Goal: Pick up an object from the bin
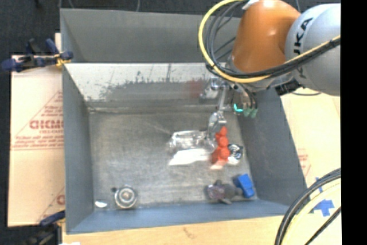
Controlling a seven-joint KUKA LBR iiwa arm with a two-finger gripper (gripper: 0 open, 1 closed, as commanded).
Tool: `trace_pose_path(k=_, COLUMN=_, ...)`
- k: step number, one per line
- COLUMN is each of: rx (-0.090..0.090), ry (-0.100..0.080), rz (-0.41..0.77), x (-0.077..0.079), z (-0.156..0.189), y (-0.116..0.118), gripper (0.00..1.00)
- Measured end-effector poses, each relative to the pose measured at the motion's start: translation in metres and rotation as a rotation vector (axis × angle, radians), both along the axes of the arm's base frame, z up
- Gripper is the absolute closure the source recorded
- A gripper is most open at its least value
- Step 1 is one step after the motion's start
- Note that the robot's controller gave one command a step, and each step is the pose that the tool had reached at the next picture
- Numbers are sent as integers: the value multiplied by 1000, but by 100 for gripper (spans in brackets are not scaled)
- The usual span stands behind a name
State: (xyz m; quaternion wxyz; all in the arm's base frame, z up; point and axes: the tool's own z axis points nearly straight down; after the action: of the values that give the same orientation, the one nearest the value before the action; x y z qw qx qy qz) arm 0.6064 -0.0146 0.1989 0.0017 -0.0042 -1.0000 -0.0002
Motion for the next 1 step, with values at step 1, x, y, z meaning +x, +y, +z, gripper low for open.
trace_pose_path(k=1, rx=-2, ry=-14, rz=216, x=-14, z=-126, y=28, gripper=0)
